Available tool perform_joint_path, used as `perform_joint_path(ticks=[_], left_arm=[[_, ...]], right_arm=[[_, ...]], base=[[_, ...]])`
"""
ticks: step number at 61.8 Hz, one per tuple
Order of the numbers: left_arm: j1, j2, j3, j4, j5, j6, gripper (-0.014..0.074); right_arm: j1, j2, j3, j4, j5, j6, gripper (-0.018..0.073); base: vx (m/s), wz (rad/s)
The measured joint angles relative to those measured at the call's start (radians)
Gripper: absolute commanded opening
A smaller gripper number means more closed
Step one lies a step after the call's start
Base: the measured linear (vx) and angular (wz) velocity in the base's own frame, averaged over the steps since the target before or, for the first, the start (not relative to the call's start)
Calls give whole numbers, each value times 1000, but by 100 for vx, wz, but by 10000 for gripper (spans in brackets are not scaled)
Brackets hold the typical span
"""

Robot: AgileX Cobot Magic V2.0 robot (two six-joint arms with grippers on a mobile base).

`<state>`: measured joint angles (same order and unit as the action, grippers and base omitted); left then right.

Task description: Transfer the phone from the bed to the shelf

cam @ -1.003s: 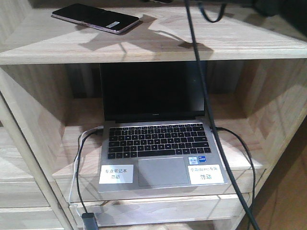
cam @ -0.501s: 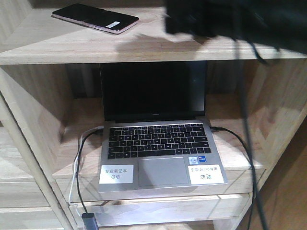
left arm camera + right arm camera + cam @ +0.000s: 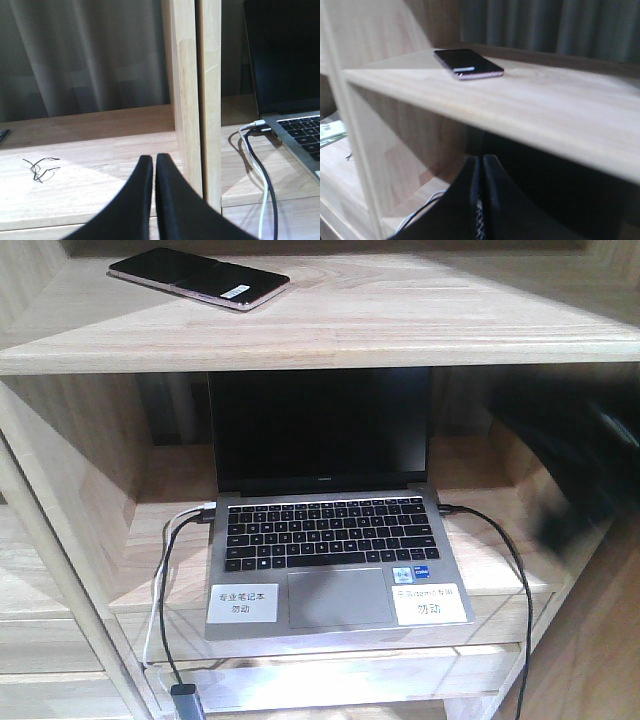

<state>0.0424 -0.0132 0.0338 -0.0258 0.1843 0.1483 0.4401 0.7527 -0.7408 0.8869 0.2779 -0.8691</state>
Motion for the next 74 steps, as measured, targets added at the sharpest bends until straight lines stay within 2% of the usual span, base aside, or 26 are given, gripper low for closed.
perform_joint_path(ticks=[21, 35, 74], left_arm=[[0, 0, 0, 0, 0, 0, 1], [0, 0, 0, 0, 0, 0, 1], [0, 0, 0, 0, 0, 0, 1]], right_arm=[[0, -417, 288, 0, -2, -1, -6], [0, -592, 412, 1, -2, -1, -6], [0, -630, 438, 1, -2, -1, -6]], base=[[0, 0], [0, 0], [0, 0]])
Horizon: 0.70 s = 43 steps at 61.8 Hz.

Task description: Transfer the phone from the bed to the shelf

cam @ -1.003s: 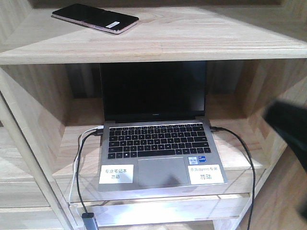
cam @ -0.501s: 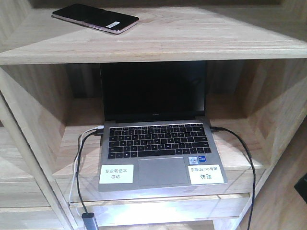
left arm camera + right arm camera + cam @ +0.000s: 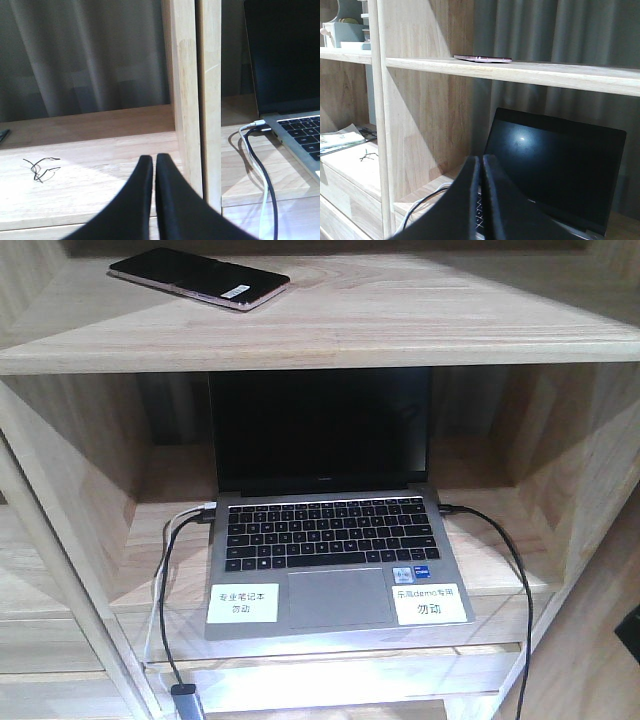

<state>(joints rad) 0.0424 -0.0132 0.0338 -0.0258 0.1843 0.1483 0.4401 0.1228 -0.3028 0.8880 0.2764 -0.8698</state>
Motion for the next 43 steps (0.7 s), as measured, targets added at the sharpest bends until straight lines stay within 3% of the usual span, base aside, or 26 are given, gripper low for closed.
perform_joint_path(ticks=[32, 38, 43], left_arm=[[0, 0, 0, 0, 0, 0, 1], [0, 0, 0, 0, 0, 0, 1], [0, 0, 0, 0, 0, 0, 1]], right_arm=[[0, 0, 0, -4, 0, 17, -6], [0, 0, 0, -77, 0, 100, -6], [0, 0, 0, -196, 0, 250, -6]], base=[[0, 0], [0, 0], [0, 0]])
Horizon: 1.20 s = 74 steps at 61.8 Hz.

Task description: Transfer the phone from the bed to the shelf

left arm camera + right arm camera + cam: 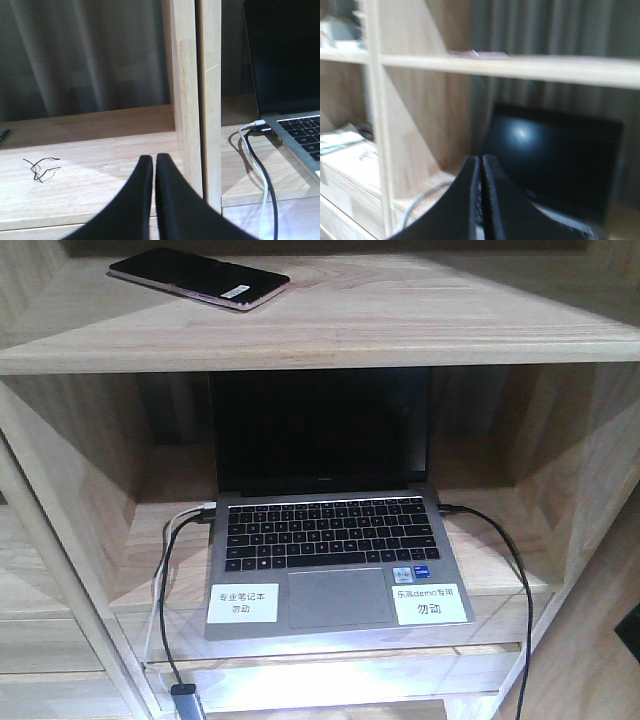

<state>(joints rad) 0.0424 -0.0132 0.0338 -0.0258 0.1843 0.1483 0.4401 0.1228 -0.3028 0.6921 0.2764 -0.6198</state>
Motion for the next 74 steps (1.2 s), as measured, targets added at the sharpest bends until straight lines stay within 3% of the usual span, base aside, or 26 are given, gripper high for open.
perform_joint_path(ticks=[16, 22, 36, 61, 74], left_arm=[[0, 0, 0, 0, 0, 0, 1], [0, 0, 0, 0, 0, 0, 1], [0, 0, 0, 0, 0, 0, 1], [0, 0, 0, 0, 0, 0, 1], [0, 0, 0, 0, 0, 0, 1]], right_arm=[[0, 0, 0, -510, 5, 602, -5], [0, 0, 0, -625, 11, 739, -5], [-21, 0, 0, -666, 13, 759, -5], [-407, -64, 135, -669, -29, 742, -5], [-449, -97, 259, -669, -125, 727, -5]], base=[[0, 0], [0, 0], [0, 0], [0, 0], [0, 0]])
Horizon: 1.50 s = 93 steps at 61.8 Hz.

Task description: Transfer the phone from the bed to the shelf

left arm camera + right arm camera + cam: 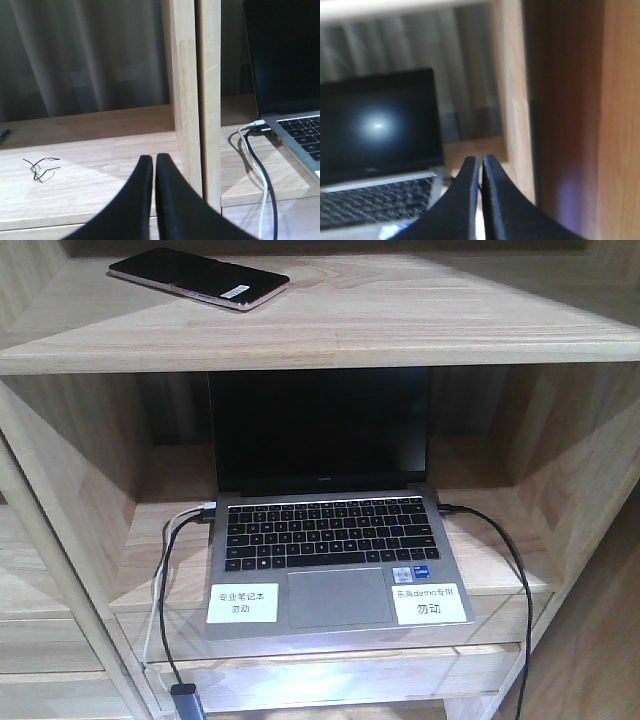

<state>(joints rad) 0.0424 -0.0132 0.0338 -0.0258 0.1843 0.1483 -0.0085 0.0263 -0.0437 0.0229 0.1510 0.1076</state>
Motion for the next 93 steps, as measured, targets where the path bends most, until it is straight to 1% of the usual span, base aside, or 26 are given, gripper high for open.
perform_joint_path(ticks=[8, 18, 27, 93], left_arm=[[0, 0, 0, 0, 0, 0, 1], [0, 0, 0, 0, 0, 0, 1], [0, 0, 0, 0, 0, 0, 1], [0, 0, 0, 0, 0, 0, 1]], right_arm=[[-1, -2, 68, 0, -83, 0, -5], [-1, -26, 71, 0, -109, -35, -5], [-1, -37, 71, 0, -116, -49, -5], [-1, -37, 71, 0, -118, -49, -5]], base=[[0, 0], [0, 0], [0, 0], [0, 0]])
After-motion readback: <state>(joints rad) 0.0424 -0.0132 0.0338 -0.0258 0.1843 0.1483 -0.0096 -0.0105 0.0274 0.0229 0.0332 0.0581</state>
